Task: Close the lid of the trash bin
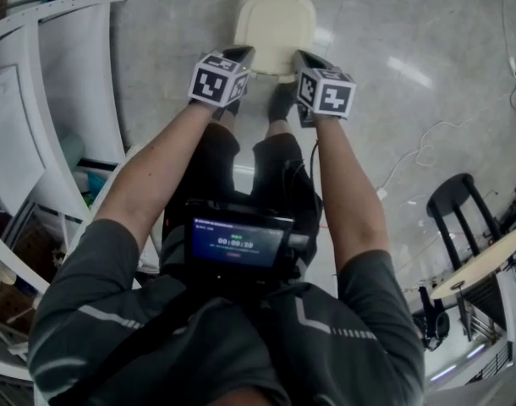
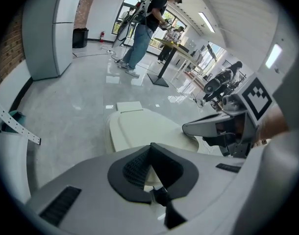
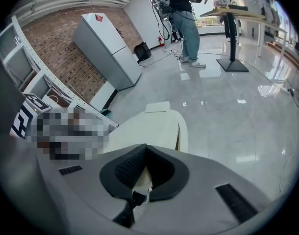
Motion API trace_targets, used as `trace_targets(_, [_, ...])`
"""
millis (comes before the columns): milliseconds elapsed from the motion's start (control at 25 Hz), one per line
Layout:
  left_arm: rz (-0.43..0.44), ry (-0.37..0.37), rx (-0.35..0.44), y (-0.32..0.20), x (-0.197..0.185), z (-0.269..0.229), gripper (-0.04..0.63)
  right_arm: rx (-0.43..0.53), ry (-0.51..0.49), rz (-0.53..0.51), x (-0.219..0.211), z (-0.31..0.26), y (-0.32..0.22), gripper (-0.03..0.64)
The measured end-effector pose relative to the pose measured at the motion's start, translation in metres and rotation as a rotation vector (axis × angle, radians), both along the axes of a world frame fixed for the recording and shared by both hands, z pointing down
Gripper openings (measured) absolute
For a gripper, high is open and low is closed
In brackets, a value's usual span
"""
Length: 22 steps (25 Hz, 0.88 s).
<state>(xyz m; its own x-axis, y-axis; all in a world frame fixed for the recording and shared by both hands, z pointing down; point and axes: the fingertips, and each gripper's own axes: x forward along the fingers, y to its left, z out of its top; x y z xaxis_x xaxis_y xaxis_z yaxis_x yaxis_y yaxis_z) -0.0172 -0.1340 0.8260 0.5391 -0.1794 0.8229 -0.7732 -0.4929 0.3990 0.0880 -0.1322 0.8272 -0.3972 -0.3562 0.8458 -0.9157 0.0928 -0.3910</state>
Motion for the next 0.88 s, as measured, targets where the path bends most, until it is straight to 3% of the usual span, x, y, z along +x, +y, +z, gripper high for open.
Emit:
trace_targets(360, [0.027, -0.075, -0.056, 0.037, -0.006, 0.055, -0.006, -0.083, 0.031, 0.0, -0.002, 0.048, 0.031, 0.011])
trace_targets(560, [0.034, -0.058, -0.07, 0.041, 0.004, 0.071, -0.006, -0.115, 0.053, -0.011, -0.003, 0.067, 0.039, 0.011])
trace_targets(880, [0.072, -0.091, -0.101, 0.047, 0.006, 0.088, -0.006, -0.133, 0.112, -0.014, -0.003, 0.085, 0.043, 0.012])
